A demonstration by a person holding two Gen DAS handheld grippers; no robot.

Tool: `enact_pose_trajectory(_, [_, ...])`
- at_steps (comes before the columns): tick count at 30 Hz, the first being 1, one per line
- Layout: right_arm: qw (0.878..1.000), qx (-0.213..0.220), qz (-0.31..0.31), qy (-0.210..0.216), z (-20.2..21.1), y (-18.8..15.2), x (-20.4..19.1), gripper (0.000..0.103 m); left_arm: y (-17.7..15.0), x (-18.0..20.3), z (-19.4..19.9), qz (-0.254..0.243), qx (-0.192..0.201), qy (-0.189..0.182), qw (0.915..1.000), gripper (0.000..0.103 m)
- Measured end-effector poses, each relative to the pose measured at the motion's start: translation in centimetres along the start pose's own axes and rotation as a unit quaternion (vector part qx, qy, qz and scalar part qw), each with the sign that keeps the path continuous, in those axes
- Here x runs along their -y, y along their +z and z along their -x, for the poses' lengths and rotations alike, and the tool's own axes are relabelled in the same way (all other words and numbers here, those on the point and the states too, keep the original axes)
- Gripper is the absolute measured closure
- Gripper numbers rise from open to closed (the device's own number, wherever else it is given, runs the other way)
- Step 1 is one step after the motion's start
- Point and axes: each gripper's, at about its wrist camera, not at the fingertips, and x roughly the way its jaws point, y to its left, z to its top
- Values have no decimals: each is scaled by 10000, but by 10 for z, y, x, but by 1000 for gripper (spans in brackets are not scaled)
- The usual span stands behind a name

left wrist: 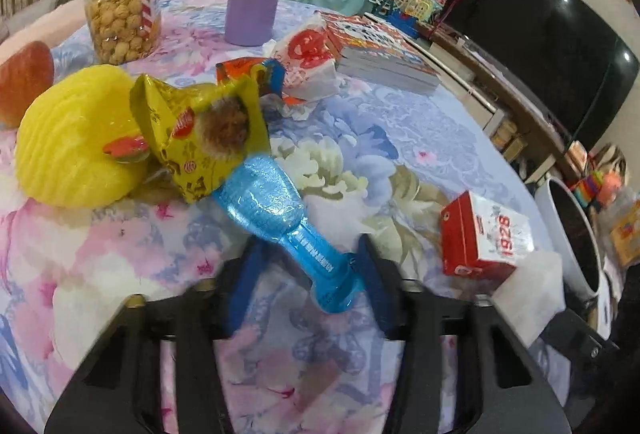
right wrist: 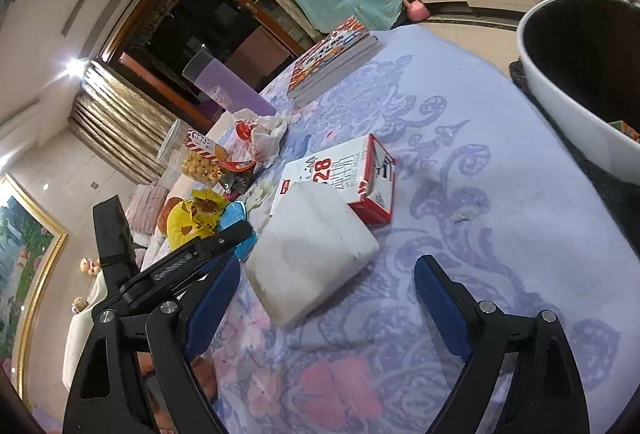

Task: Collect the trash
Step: 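Grasp the blue brush with left tool while right tool grasps white foam block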

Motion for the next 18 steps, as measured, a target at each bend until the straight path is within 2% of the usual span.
enact_pose_trajectory(1, [10000,-4,39,8,-1,-1,-2,16,0,-1,0,-6,-24,-81,10000,87])
enact_pose_trajectory(2, [10000,-24,88,8,-2,-2,-3,24,-1,-2,0,9,-59,-183,9998,88])
enact_pose_trajectory(3, [9999,-69,121,-2,-4,-3,-4,39,-2,-3,1,16,-66,-242,9997,90])
enact_pose_trajectory(5, [9998,-140,138,-22,-6,-5,-4,59,-5,-3,6,-16,-49,-300,9995,92])
enact_pose_trajectory(11, [9997,4,262,33,12,-10,-4,67,-25,1,30,-114,-24,-522,9986,99])
enact_pose_trajectory(18, [9994,169,299,36,35,-16,-1,68,-49,18,55,-299,-34,-740,9968,100])
